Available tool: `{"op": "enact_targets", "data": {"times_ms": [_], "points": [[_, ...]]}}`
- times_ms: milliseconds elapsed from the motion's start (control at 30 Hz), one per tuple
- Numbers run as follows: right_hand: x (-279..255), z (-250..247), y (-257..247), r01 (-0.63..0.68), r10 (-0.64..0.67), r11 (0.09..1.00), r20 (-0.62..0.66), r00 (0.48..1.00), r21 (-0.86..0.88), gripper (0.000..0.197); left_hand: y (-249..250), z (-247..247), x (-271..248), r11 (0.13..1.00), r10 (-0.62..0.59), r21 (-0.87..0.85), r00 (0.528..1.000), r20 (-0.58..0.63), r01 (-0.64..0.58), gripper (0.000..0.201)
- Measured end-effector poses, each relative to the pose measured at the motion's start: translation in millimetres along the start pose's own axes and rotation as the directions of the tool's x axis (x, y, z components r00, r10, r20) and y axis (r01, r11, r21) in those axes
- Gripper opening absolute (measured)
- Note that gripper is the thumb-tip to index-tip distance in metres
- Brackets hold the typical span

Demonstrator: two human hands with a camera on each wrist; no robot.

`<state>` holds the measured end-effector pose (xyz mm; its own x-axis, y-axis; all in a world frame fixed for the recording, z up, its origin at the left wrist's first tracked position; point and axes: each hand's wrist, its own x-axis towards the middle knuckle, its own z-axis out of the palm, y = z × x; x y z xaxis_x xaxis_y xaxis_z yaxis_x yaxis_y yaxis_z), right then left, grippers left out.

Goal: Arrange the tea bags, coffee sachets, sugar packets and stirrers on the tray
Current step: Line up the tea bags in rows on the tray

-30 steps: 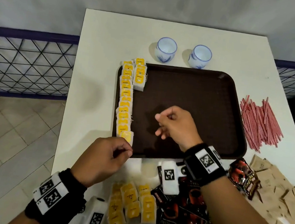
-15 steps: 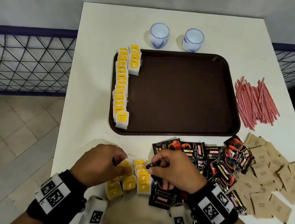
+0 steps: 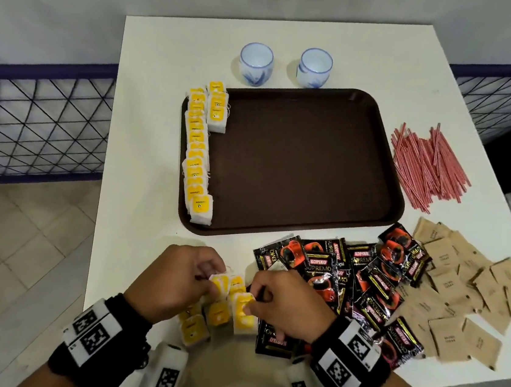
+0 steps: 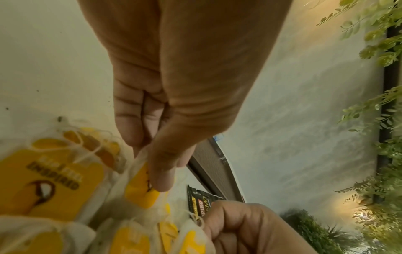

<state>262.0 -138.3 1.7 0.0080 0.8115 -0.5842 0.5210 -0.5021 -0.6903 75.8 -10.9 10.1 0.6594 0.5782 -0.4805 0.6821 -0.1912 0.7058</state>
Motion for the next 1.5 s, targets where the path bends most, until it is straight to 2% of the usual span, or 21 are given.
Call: {"op": "enact_targets", "data": {"times_ms": [100,300,400,500,733,900,1033,1167,1400,1500], "points": [[-3.2,-5.1,3.8,-0.009,0.007,0.995,0.014,1.0,0.099,0.016,1.7,-6.0,-1.5,1.0,-0.023,-0.001,1.0,-0.012,0.023,0.03],[-6.5,-19.5,6.5,-0.031,0.027,0.953,0.017,0.999,0.3,0.018,2.8,-20.3,-3.8,0.999,-0.037,0.033,0.999,-0.007,0.038,0.018],[-3.7,-25.4,6.3,-0.043,0.036,0.942,0.027,0.999,0.334,0.018,5.5,-30.5,-4.4,1.0,-0.028,-0.008,0.999,0.029,0.029,0.016],[-2.7,-28.8,5.0,-0.046,0.034,0.933,0.039,0.999,0.358,0.019,7.4,-35.1,-4.3,0.998,-0.034,-0.06,0.999,0.031,0.036,0.024],[3.4,-28.0,6.5,-0.043,0.021,0.917,0.058,0.998,0.396,0.018,7.3,-37.3,-4.4,0.997,-0.063,-0.048,0.996,0.066,0.066,0.027],[8.5,-29.2,8.5,-0.046,0.022,0.895,0.06,0.998,0.443,0.017,14.9,-45.7,-7.1,0.997,0.036,0.072,0.996,0.077,-0.042,0.014],[11.0,-32.7,7.9,-0.033,0.01,0.883,0.052,0.999,0.469,0.017,23.9,-52.8,-11.0,0.988,0.027,0.145,0.992,0.127,-0.046,0.023],[12.9,-34.7,7.5,-0.02,-0.001,0.877,0.043,0.999,0.48,0.017,30.7,-57.0,-19.0,0.994,0.0,0.106,0.993,0.118,-0.013,0.04],[21.0,-38.9,5.1,-0.007,-0.017,0.87,0.043,0.999,0.492,0.017,49.6,-71.5,-22.0,0.973,0.12,0.176,0.981,0.15,-0.146,0.015],[33.2,-46.9,1.8,0.015,-0.027,0.861,0.015,1.0,0.508,0.017,51.6,-87.6,2.2,0.944,0.213,0.238,0.973,0.091,-0.229,0.008]]}}
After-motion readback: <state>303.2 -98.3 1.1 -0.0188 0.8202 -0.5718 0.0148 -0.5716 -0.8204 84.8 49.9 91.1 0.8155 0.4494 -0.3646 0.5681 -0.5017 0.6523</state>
